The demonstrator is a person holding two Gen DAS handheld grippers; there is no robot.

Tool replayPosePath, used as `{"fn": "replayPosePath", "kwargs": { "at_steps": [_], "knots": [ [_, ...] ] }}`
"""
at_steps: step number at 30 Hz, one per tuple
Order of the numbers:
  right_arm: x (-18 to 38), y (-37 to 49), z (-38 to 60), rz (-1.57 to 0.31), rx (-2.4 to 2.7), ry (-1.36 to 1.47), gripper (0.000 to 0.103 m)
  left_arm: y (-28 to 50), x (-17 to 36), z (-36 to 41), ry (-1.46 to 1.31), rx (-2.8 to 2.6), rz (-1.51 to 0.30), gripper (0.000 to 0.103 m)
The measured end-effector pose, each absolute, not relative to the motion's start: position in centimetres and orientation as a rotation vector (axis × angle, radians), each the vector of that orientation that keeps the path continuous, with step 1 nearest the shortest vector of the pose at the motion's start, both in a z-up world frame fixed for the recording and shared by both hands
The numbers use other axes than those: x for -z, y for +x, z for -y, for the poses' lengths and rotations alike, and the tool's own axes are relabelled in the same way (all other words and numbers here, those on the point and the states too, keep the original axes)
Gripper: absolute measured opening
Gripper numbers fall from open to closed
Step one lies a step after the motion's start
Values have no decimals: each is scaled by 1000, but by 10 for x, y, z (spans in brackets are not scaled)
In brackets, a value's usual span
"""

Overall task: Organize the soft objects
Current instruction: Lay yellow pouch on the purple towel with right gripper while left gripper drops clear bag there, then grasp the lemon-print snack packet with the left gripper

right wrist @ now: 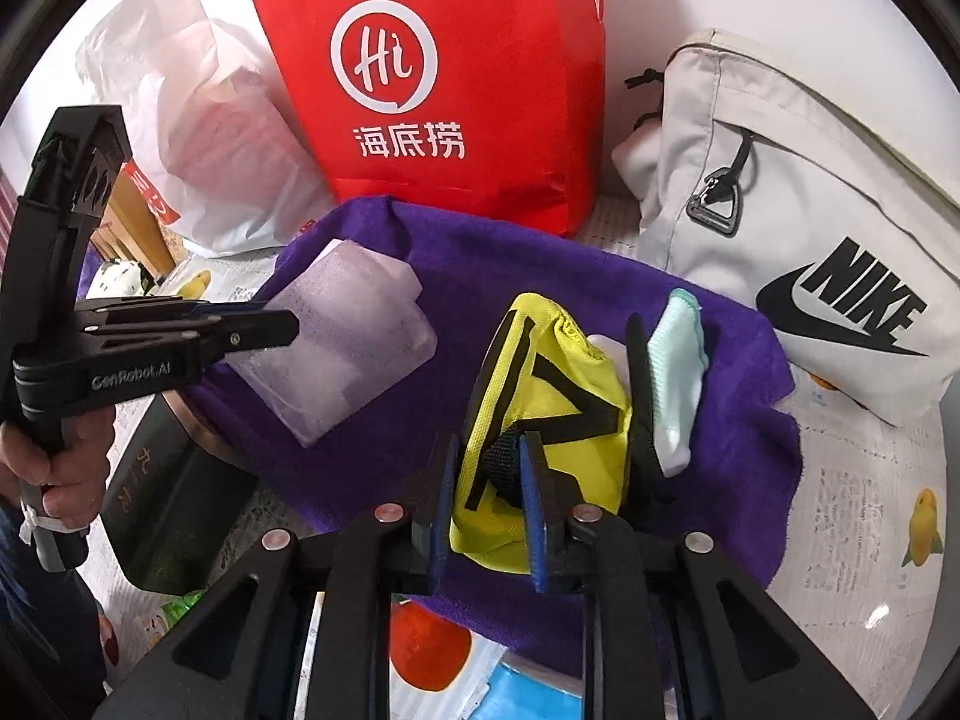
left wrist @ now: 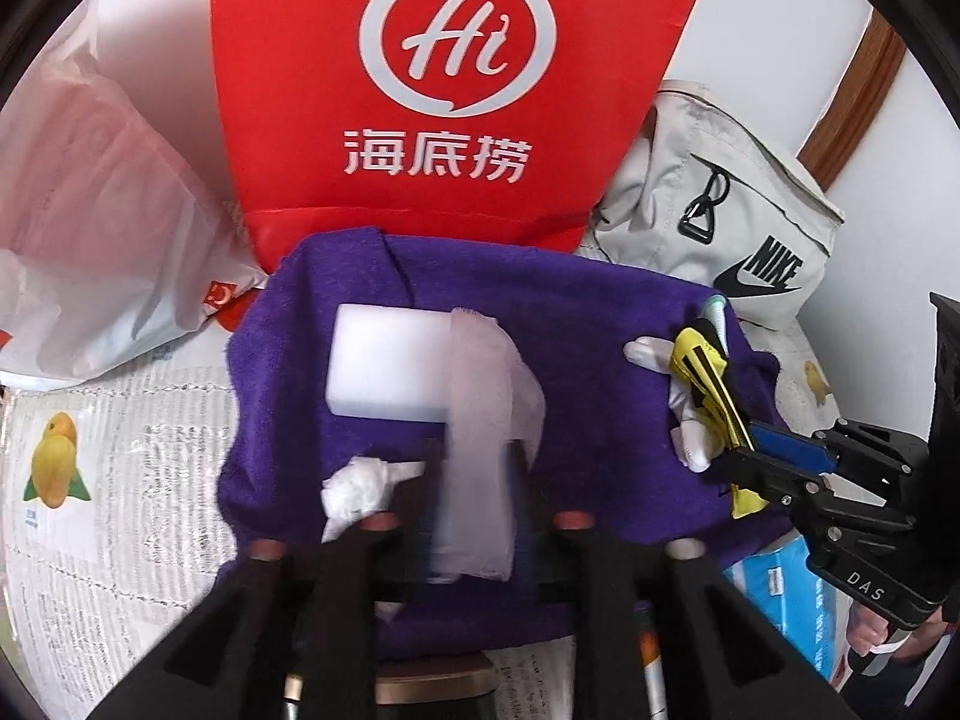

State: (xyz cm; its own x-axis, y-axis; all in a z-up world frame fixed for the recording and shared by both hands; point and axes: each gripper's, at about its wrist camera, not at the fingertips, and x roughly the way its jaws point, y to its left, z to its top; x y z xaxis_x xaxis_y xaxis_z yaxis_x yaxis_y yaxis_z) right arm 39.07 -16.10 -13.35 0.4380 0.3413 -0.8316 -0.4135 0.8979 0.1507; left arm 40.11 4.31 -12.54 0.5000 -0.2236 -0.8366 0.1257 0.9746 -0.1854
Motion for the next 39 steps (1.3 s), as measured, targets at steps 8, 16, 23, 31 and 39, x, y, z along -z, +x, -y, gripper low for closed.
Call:
{"fn": "replayPosePath", "kwargs": {
  "at_steps": [8,16,23,31,39],
  "knots": [
    [126,385,165,-989,-467,-35,51,388,112,-51,-80,154,-1009,57],
    [103,354,177,-946,-452,-12,51,352,83,-58,-81,126,-939,58],
    [84,304,182,-909,-454,-1,51,303,64,-54,-71,128,-897,58],
    [76,243,186,-894,-465,3,56,243,65,-51,-69,137,-919,59],
    [87,186,180,-912,-497,-5,60,189,86,-55,-87,129,-966,60]
  ]
}}
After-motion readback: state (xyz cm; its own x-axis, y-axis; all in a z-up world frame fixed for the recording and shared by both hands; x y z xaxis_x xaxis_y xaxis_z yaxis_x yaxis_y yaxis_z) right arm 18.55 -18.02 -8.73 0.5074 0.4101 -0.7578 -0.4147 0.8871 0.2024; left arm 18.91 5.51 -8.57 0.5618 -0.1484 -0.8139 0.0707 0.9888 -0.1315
